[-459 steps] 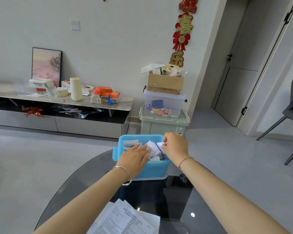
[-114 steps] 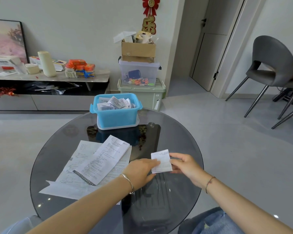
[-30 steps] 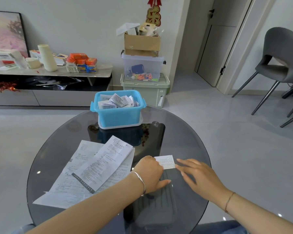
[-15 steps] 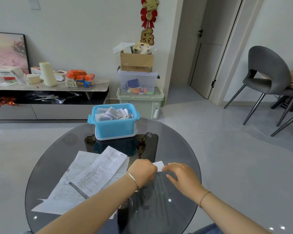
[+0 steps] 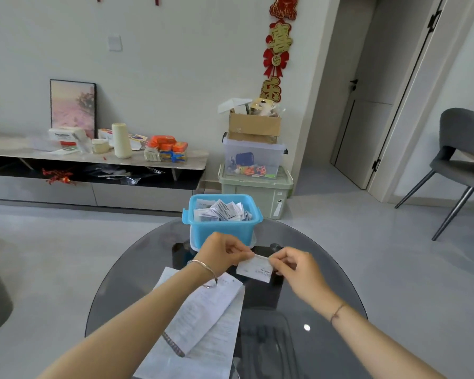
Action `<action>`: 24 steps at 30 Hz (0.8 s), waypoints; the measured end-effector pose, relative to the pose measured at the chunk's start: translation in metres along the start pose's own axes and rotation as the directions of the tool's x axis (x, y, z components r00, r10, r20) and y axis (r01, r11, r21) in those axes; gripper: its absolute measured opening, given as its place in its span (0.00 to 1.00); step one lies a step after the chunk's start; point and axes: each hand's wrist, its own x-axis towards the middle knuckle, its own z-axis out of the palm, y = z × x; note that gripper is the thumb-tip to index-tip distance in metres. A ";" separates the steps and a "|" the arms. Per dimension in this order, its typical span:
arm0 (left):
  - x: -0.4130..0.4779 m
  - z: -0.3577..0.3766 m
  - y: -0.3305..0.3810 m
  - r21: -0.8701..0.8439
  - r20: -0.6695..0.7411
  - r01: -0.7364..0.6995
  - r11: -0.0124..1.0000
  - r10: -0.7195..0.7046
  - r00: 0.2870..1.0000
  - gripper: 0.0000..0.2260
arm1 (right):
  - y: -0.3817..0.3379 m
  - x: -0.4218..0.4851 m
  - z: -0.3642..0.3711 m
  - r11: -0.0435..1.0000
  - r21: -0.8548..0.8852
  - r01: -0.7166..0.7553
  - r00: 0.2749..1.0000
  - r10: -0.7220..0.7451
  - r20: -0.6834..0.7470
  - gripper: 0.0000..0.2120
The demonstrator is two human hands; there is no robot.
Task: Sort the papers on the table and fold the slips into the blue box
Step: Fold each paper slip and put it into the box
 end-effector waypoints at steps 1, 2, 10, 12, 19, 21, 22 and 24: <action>0.004 -0.007 -0.001 -0.052 -0.043 0.027 0.998 -0.029 0.999 0.02 | -0.007 0.010 0.004 0.999 0.043 -0.003 1.000 0.004 -0.022 0.07; 0.008 -0.013 -0.003 -0.103 -0.077 0.053 0.993 -0.061 0.995 0.03 | -0.014 0.020 0.008 0.997 0.077 -0.008 0.999 0.011 -0.040 0.05; 0.055 -0.043 -0.019 0.039 -0.223 0.031 0.999 -0.021 0.975 0.10 | -0.046 0.101 0.015 0.998 0.049 -0.029 0.997 0.032 -0.065 0.05; 0.068 -0.045 -0.023 0.224 -0.153 0.045 0.973 -0.010 0.988 0.19 | -0.046 0.124 0.008 0.999 0.028 -0.045 0.982 0.049 -0.184 0.06; 0.100 -0.041 -0.047 0.652 0.110 -0.076 0.755 0.006 0.994 0.22 | -0.026 0.173 0.016 0.982 -0.174 -0.072 0.918 -0.003 -0.397 0.06; 0.105 -0.041 -0.052 0.691 0.138 -0.102 0.715 0.009 0.990 0.22 | -0.023 0.186 0.029 0.985 -0.154 -0.073 0.928 0.011 -0.372 0.07; 0.108 -0.040 -0.055 0.711 0.147 -0.110 0.694 0.006 0.989 0.22 | -0.020 0.192 0.037 0.988 -0.135 -0.077 0.933 0.023 -0.359 0.08; 0.109 -0.039 -0.059 0.738 0.158 -0.123 0.663 0.007 0.987 0.23 | -0.017 0.200 0.053 0.990 -0.112 -0.082 0.930 0.036 -0.365 0.10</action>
